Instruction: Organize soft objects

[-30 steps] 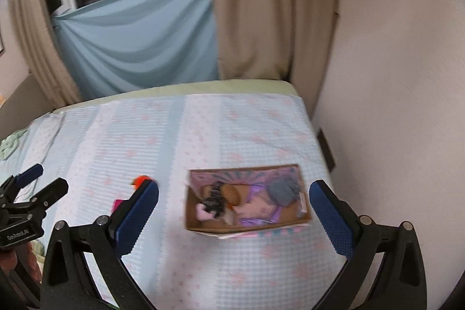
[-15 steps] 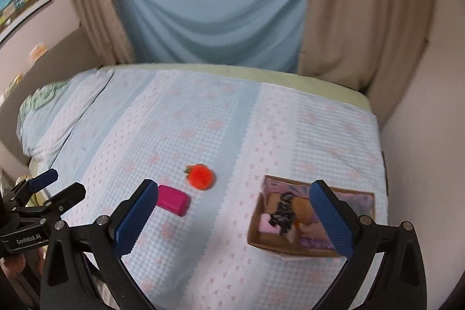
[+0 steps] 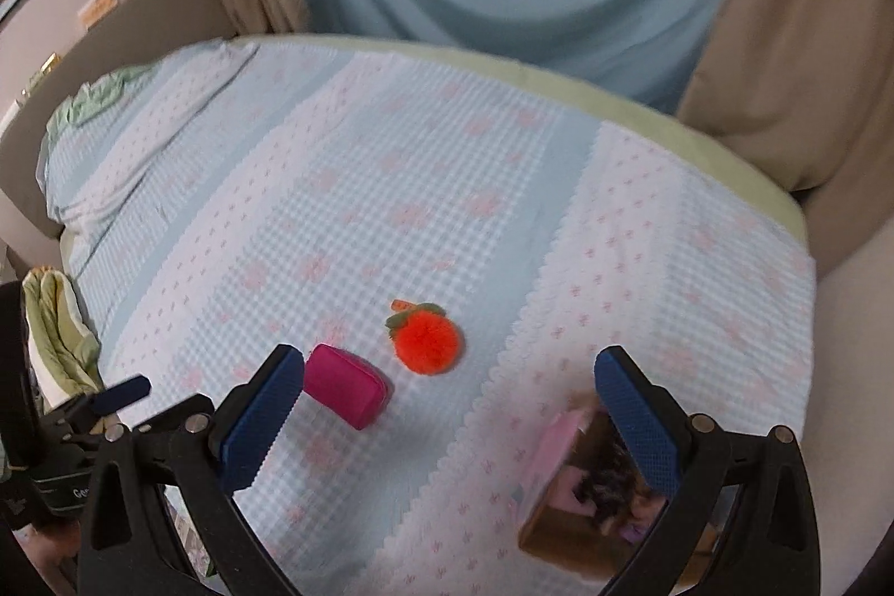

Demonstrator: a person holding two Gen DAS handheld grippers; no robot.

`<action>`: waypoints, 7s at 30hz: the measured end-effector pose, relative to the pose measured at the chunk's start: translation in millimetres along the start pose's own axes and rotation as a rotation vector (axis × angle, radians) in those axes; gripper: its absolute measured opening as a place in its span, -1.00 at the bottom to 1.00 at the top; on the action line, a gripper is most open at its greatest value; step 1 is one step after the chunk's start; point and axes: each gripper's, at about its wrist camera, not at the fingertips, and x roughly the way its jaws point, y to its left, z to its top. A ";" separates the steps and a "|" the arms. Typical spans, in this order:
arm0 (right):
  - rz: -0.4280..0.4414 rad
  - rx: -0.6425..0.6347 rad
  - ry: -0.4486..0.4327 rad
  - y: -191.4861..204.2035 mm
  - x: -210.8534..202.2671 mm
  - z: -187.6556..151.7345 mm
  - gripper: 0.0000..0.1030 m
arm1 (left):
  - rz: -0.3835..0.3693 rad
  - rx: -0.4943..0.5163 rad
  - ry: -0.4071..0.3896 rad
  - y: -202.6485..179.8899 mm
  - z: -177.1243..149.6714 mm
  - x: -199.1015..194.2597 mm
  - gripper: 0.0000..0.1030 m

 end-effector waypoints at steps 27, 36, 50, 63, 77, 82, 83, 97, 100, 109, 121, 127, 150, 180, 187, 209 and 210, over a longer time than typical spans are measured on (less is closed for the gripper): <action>0.106 0.155 0.349 -3.6 261.7 -17.7 0.84 | 0.023 -0.655 0.231 59.8 -12.0 241.9 0.84; 0.148 0.254 0.414 -12.8 295.0 -26.6 -0.20 | 0.102 -0.581 0.237 36.4 -9.1 253.9 0.47; 0.128 0.227 0.331 -11.8 260.8 -21.0 -0.33 | -0.007 -0.584 0.200 41.4 -6.9 225.0 0.00; 0.102 0.263 0.144 -5.1 159.7 -8.3 -0.34 | -0.072 -0.309 0.034 14.6 20.9 124.5 -0.04; 0.046 0.292 -0.087 3.9 -13.1 -17.2 -0.34 | -0.191 -0.059 -0.101 -22.9 25.1 -14.0 -0.04; 0.029 0.317 -0.154 -0.8 -60.6 -28.7 -0.34 | -0.234 0.025 -0.126 -39.6 25.0 -52.1 -0.04; 0.023 0.322 -0.166 -2.9 -67.3 -31.9 -0.34 | -0.240 0.035 -0.132 -42.4 24.0 -58.3 -0.04; -0.068 0.456 -0.257 -80.9 -143.0 -98.8 -0.34 | -0.332 0.209 -0.138 -143.2 -27.9 -90.6 -0.04; -0.100 0.495 -0.255 -111.1 -151.8 -117.1 -0.34 | -0.355 0.236 -0.121 -173.2 -45.9 -79.8 -0.04; -0.177 0.589 -0.170 -203.9 -144.8 -167.1 -0.34 | -0.381 0.300 0.017 -267.7 -96.8 -16.3 -0.04; -0.188 0.627 0.018 -261.1 -65.9 -215.4 -0.34 | -0.307 0.493 0.223 -331.7 -132.5 100.9 -0.04; -0.179 0.655 0.105 -277.9 -17.7 -237.3 -0.34 | -0.237 0.650 0.309 -345.7 -147.6 152.1 -0.04; -0.164 0.760 0.123 -308.8 2.2 -251.3 0.70 | -0.117 0.872 0.275 -341.6 -153.2 145.6 0.99; -0.282 0.481 -0.205 -104.7 -203.4 -146.8 0.70 | -0.197 0.747 -0.202 -214.2 -74.3 -156.7 1.00; -0.272 0.419 -0.304 -50.9 -241.4 -130.7 0.70 | -0.180 0.700 -0.355 -170.2 -62.4 -219.4 1.00; -0.345 0.370 -0.402 -19.2 -266.6 -134.7 0.70 | -0.174 0.653 -0.499 -142.3 -82.4 -250.8 1.00; -0.346 0.371 -0.404 -19.2 -267.3 -135.3 0.70 | -0.175 0.653 -0.500 -142.2 -82.6 -251.2 1.00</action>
